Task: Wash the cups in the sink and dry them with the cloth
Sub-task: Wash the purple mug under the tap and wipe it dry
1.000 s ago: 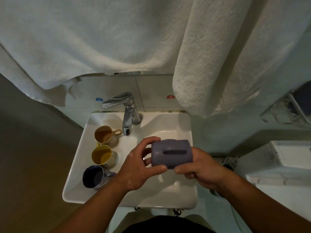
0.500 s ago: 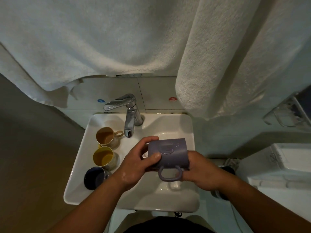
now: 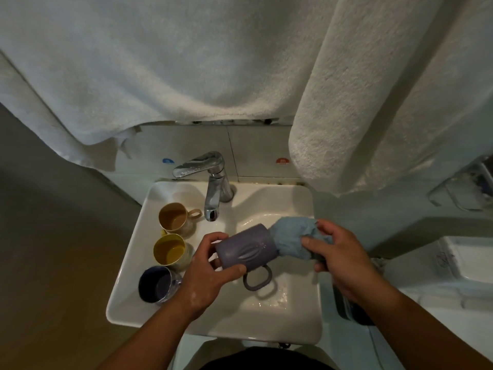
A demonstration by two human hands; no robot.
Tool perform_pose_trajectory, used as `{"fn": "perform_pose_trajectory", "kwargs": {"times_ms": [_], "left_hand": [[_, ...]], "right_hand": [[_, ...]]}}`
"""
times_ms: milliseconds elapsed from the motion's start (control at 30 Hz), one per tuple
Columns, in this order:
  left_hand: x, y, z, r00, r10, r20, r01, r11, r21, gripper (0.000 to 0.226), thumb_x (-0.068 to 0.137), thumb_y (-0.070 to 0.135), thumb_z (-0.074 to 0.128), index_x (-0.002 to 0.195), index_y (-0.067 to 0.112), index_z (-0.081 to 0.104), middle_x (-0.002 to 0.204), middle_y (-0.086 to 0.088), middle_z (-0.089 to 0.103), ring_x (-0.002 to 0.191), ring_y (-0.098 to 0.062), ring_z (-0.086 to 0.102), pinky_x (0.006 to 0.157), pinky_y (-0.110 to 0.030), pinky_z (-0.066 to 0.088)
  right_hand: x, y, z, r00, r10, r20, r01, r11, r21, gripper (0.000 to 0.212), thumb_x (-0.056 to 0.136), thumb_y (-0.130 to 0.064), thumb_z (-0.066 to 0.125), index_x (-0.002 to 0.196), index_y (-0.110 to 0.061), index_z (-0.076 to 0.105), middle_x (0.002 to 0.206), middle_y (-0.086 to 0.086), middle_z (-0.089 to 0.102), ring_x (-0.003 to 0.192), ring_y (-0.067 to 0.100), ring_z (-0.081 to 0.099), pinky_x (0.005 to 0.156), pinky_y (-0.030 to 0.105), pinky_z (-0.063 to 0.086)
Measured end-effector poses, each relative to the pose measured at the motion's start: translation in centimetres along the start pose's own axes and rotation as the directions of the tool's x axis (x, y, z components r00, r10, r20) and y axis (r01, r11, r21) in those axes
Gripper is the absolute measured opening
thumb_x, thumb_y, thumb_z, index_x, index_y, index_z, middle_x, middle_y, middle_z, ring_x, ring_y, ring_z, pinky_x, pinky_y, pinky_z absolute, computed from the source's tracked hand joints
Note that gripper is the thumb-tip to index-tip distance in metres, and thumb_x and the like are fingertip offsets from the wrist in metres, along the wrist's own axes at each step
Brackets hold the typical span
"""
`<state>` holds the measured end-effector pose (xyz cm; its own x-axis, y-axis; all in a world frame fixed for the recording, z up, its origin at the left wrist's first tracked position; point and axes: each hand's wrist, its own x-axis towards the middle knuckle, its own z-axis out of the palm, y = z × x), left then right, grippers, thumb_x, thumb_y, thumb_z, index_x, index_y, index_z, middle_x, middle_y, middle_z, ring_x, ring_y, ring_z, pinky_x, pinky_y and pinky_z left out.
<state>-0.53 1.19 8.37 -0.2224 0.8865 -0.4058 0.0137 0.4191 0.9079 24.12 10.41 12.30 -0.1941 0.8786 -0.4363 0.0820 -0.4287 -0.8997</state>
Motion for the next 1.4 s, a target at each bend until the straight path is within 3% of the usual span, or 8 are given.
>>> {"fn": "perform_pose_trajectory", "kwargs": {"times_ms": [167, 267, 467, 700, 867, 1033, 1267, 1400], "left_hand": [[0.1, 0.5, 0.7, 1.000, -0.027, -0.005, 0.026, 0.996, -0.084, 0.069, 0.067, 0.019, 0.094, 0.122, 0.034, 0.054, 0.127, -0.004, 0.062, 0.098, -0.025, 0.074, 0.080, -0.050, 0.063], [0.0, 1.1, 1.9, 0.999, -0.010, 0.048, 0.014, 0.996, -0.091, 0.070, 0.060, 0.029, 0.098, 0.116, 0.042, 0.058, 0.122, 0.006, 0.067, 0.107, -0.023, 0.071, 0.080, -0.047, 0.063], [-0.2, 1.2, 2.4, 0.998, 0.015, 0.055, -0.014, 1.000, -0.019, 0.064, 0.056, 0.040, 0.090, 0.111, 0.049, 0.058, 0.119, 0.013, 0.065, 0.110, -0.021, 0.068, 0.078, -0.044, 0.063], [-0.5, 2.0, 2.1, 0.993, 0.090, 0.080, -0.100, 0.986, 0.132, 0.069, 0.064, 0.042, 0.091, 0.122, 0.052, 0.056, 0.121, 0.020, 0.067, 0.113, -0.008, 0.064, 0.091, -0.032, 0.059], [-1.0, 2.6, 2.0, 0.985, 0.112, 0.132, -0.135, 0.973, 0.185, 0.071, 0.066, 0.025, 0.094, 0.126, 0.034, 0.058, 0.116, 0.020, 0.068, 0.107, -0.004, 0.066, 0.083, -0.026, 0.059], [-1.1, 3.0, 2.2, 0.981, 0.173, 0.083, -0.190, 0.942, 0.276, 0.086, 0.052, 0.046, 0.095, 0.127, 0.049, 0.052, 0.117, 0.033, 0.060, 0.107, 0.002, 0.063, 0.078, -0.024, 0.061], [-1.3, 2.9, 2.6, 0.971, 0.228, 0.067, -0.238, 0.913, 0.331, 0.083, 0.055, 0.042, 0.097, 0.127, 0.036, 0.056, 0.113, 0.022, 0.068, 0.105, -0.004, 0.066, 0.082, -0.023, 0.059], [-1.4, 3.1, 2.6, 0.965, 0.256, 0.057, -0.260, 0.907, 0.330, 0.093, 0.050, 0.037, 0.100, 0.131, 0.040, 0.054, 0.116, 0.029, 0.063, 0.107, -0.001, 0.064, 0.080, -0.028, 0.062]], "right_hand": [[-1.3, -1.5, 1.8, 0.996, -0.050, 0.068, 0.040, 0.990, 0.133, 0.024, 0.097, -0.010, 0.061, 0.115, -0.026, 0.063, 0.103, 0.001, 0.075, 0.082, 0.022, 0.074, 0.046, 0.026, 0.046], [-1.4, -1.1, 3.9, 0.985, -0.143, 0.094, 0.156, 0.977, -0.146, 0.023, 0.099, -0.021, 0.061, 0.116, -0.034, 0.059, 0.108, -0.007, 0.070, 0.090, 0.012, 0.071, 0.058, 0.016, 0.051], [-0.3, 0.9, 4.1, 0.886, -0.461, 0.054, 0.268, 0.414, -0.870, 0.053, 0.095, -0.062, 0.038, 0.139, -0.036, 0.050, 0.135, -0.006, 0.042, 0.122, 0.014, 0.044, 0.101, 0.036, 0.045], [0.5, 1.4, 3.6, 0.591, -0.607, 0.530, 0.780, 0.264, -0.567, 0.041, 0.097, -0.032, 0.045, 0.135, -0.032, 0.057, 0.152, -0.001, 0.046, 0.144, 0.018, 0.037, 0.112, 0.046, 0.039], [0.6, 1.8, 3.7, 0.544, -0.539, 0.644, 0.795, 0.085, -0.600, 0.042, 0.100, -0.047, 0.045, 0.138, -0.031, 0.055, 0.143, -0.008, 0.055, 0.125, 0.012, 0.049, 0.102, 0.033, 0.040], [1.9, 1.7, 4.2, 0.812, -0.544, 0.212, 0.525, 0.521, -0.673, 0.048, 0.100, -0.049, 0.035, 0.128, -0.027, 0.067, 0.128, -0.005, 0.067, 0.121, 0.012, 0.058, 0.106, 0.047, 0.044], [-0.5, 3.3, 6.0, 0.641, -0.623, 0.448, 0.699, 0.232, -0.677, 0.044, 0.103, -0.048, 0.037, 0.140, -0.030, 0.052, 0.140, -0.006, 0.058, 0.132, 0.011, 0.049, 0.116, 0.047, 0.034], [1.4, 2.9, 4.0, 0.770, -0.622, 0.146, 0.572, 0.569, -0.591, 0.051, 0.103, -0.046, 0.029, 0.127, -0.023, 0.067, 0.124, -0.004, 0.068, 0.118, 0.009, 0.058, 0.105, 0.046, 0.047]]}}
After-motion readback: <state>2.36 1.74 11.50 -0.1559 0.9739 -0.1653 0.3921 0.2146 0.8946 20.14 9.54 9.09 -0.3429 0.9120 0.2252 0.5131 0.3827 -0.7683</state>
